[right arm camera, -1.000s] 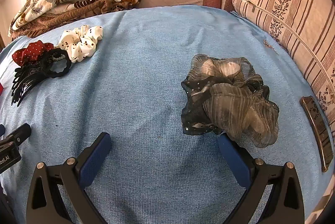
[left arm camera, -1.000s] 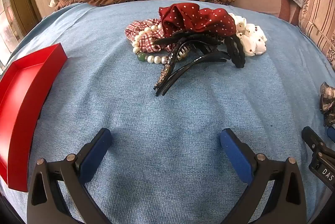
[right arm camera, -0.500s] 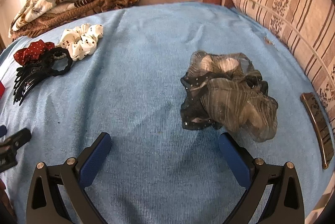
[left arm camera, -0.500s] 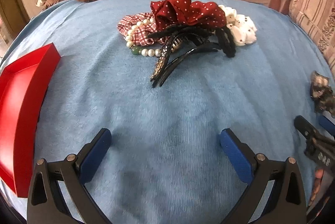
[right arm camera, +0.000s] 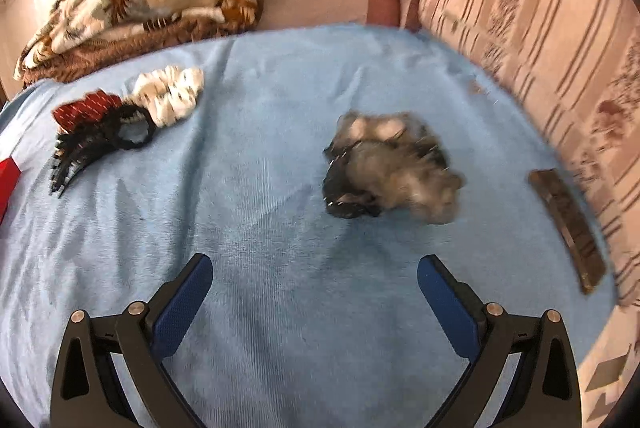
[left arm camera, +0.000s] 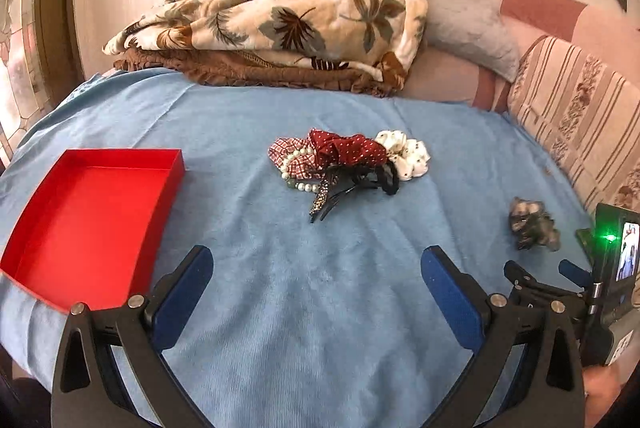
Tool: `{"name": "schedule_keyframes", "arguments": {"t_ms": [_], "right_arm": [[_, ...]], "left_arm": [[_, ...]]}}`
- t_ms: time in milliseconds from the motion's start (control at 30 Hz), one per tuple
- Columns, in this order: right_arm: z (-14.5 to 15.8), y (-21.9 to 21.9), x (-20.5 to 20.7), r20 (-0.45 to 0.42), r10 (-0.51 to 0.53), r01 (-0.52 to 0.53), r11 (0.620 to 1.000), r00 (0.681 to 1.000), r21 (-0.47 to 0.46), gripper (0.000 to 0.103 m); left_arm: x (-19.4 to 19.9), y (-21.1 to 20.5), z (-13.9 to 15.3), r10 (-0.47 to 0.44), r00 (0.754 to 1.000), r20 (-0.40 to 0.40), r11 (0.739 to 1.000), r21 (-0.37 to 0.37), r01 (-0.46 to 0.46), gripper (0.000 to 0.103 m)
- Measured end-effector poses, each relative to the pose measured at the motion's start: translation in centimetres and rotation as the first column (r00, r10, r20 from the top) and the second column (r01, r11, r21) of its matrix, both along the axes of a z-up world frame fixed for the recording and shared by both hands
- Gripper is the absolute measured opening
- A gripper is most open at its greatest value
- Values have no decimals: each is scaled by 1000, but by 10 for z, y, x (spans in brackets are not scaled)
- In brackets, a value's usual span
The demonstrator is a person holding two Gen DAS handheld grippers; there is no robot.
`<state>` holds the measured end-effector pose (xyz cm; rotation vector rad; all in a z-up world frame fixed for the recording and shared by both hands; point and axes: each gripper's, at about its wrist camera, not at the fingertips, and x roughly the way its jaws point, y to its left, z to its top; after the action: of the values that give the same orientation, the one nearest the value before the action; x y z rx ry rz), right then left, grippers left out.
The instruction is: Organize jewelry
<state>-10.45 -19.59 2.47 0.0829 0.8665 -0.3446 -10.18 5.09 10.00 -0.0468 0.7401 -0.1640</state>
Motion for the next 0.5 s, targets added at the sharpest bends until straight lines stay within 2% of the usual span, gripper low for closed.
{"name": "schedule_keyframes", "arguments": {"t_ms": [100,233,300,500], "right_arm": [[20,7,-18,66,-7,11,999,998,-51,103],[37,20,-37,109,27,-18,996,994,-87,103],[43,28,-43,113,48,-37,994,992,-102,103],[56,50,-65,135,72,-55,991,988,-125,103]], "left_arm": [[-14,5,11,16,999,32,1000,16,-17,103],[-26,12,24,74,994,84,991,103,-83,103],[-34,19,32,106,985,137,986,109,-122,103],[-55,30,50,139,968,211,980,113,-165,103]]}}
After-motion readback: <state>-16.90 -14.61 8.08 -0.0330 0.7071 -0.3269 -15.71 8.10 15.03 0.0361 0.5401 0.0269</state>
